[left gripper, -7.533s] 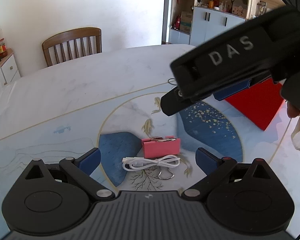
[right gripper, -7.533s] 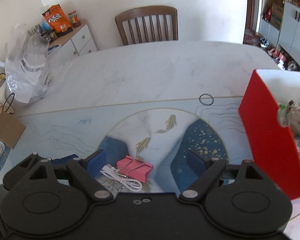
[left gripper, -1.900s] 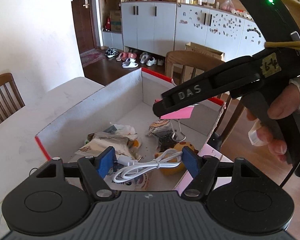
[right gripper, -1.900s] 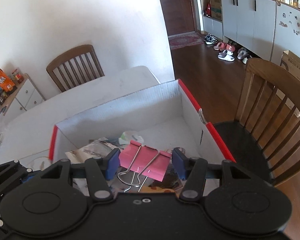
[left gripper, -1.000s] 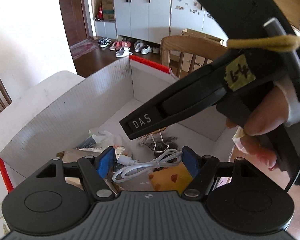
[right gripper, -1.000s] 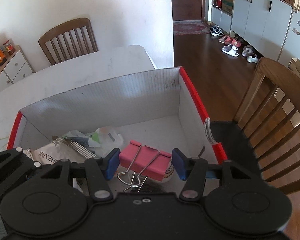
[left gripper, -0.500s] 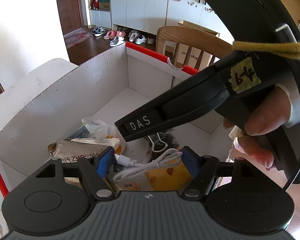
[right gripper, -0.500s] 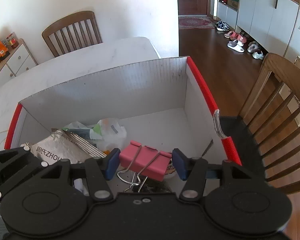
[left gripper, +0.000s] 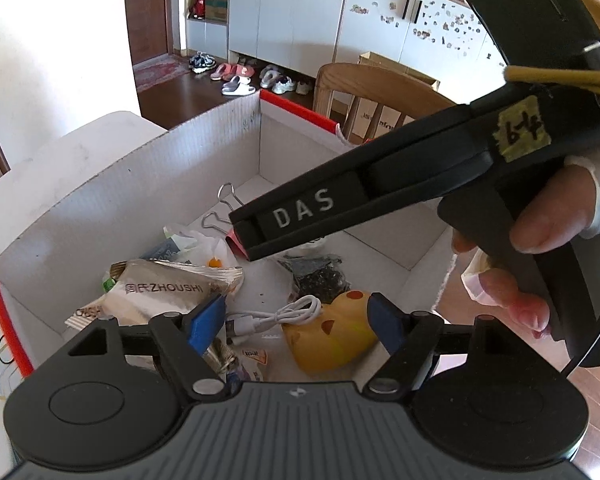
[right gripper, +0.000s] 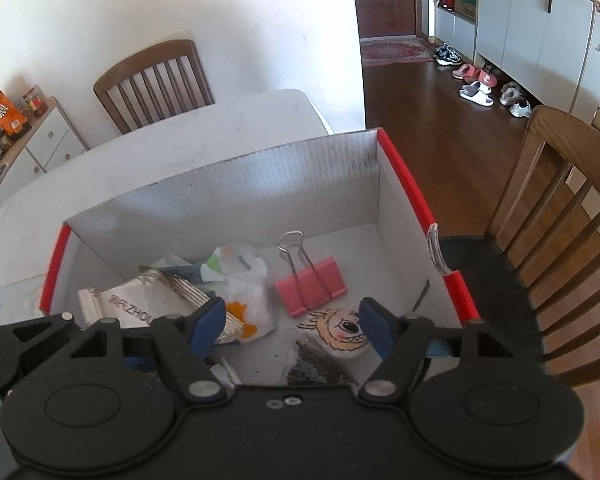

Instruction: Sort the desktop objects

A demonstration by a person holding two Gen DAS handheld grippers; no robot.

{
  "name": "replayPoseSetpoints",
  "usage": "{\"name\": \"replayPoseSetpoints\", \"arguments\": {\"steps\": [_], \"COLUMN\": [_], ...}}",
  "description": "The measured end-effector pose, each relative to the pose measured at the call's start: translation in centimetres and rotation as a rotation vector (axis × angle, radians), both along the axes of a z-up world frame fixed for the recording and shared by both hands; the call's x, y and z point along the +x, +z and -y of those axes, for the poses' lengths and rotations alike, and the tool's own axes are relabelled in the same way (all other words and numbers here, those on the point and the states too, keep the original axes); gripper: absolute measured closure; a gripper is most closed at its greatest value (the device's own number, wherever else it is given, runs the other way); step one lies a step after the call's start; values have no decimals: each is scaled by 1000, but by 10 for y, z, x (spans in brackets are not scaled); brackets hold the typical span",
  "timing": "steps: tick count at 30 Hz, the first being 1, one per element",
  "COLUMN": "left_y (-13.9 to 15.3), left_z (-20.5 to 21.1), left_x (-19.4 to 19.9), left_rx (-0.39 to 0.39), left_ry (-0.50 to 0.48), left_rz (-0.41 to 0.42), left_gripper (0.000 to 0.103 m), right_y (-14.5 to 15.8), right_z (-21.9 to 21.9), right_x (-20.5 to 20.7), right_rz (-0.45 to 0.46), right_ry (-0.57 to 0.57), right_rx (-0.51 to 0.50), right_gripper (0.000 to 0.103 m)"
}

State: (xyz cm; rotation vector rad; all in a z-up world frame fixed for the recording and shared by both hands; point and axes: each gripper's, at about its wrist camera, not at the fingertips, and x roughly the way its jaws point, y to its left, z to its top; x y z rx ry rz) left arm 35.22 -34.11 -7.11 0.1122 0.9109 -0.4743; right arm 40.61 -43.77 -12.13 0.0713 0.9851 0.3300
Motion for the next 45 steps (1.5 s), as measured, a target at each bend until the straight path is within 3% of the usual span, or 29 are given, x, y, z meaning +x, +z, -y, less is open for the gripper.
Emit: {"name": "replayPoseSetpoints", "arguments": {"steps": [17,34,38,45], "left_y": [37,55,57,61], "left_z": [-50,-88,-96,-112], "left_x": [-52,-96,-104,-114], "left_rx": [-101,-81,-65,-76], "left_ry": [83,123,135,162], "left_rz": [90,148,163,171], "left_gripper": [18,13,1,1], "right_y": [48,65,69,70], "right_z": [-2,3,1,-10], "right_x": [-53,-113,-131,-163], "right_rz": [77,187,240,293], "right_ry": [51,-39,-43,-16], "right_rx": [79,118,118,109], "right_gripper": [27,20,18,9]}}
